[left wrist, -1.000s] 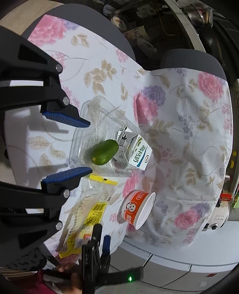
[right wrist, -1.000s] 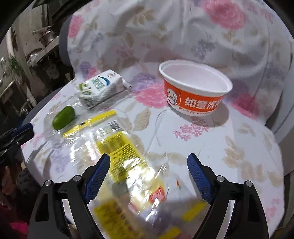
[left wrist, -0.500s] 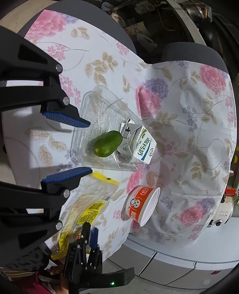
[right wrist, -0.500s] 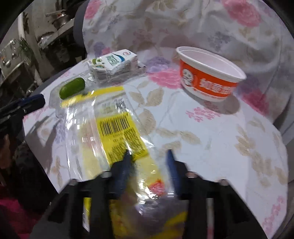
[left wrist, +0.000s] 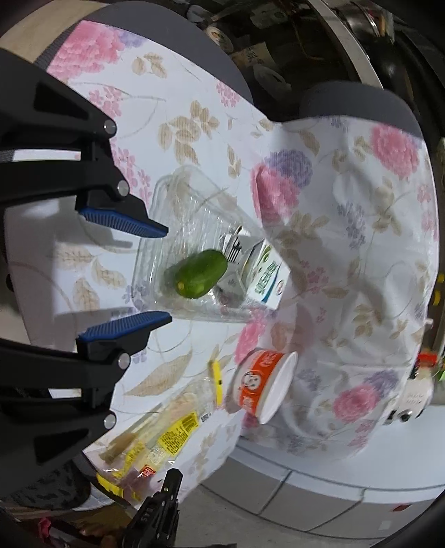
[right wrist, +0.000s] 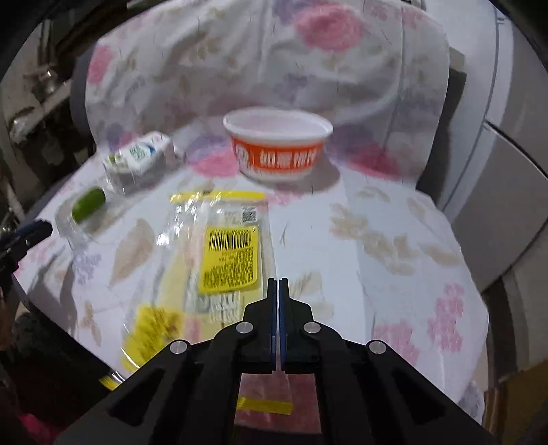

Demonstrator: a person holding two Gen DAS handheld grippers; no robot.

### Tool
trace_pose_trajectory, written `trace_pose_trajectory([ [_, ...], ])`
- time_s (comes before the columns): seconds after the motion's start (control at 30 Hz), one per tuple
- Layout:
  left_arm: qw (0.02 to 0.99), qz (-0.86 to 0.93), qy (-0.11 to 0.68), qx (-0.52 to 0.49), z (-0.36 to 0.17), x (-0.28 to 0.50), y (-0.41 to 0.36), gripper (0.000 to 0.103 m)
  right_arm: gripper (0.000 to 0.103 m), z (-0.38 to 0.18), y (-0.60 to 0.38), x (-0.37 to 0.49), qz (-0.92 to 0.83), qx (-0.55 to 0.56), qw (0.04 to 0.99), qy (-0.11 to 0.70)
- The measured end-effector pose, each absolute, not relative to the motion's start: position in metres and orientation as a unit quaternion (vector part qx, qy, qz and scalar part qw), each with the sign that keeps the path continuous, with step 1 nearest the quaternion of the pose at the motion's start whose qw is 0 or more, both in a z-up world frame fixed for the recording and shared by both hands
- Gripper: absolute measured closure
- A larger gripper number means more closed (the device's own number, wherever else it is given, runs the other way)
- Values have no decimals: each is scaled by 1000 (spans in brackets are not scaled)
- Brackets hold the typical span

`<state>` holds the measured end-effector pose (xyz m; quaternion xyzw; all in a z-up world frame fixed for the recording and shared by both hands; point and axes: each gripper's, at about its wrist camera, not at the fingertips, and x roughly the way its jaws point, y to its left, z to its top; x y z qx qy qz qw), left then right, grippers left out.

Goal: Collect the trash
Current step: 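Grasp the yellow-labelled plastic bag with the right tool, then grasp the green cucumber with the left tool while the right holds the bag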

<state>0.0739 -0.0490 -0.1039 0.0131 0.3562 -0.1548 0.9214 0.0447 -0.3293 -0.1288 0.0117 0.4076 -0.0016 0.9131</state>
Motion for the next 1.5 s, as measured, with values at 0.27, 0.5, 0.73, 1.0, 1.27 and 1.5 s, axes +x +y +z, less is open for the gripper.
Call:
trace_pose_trajectory([
  [0.27,914,-166,369,10,-109,89,-54,59,92,-112,-327,29,16,42,921,388],
  [0.5,892,-234,386,-11,-113,95,-80,59,72,-109,-335,29,19,62,921,385],
  [0.73,891,-248,381,-10,-107,91,-93,56,38,-127,-332,42,37,73,907,413],
  [1.0,899,-156,407,-34,-105,120,-76,49,38,-133,-329,46,45,86,908,408],
  [1.27,896,-90,435,-26,-117,148,-85,49,38,-133,-330,44,40,78,910,405],
  [1.5,897,-72,435,-32,-115,145,-79,62,38,-129,-324,39,31,52,916,396],
])
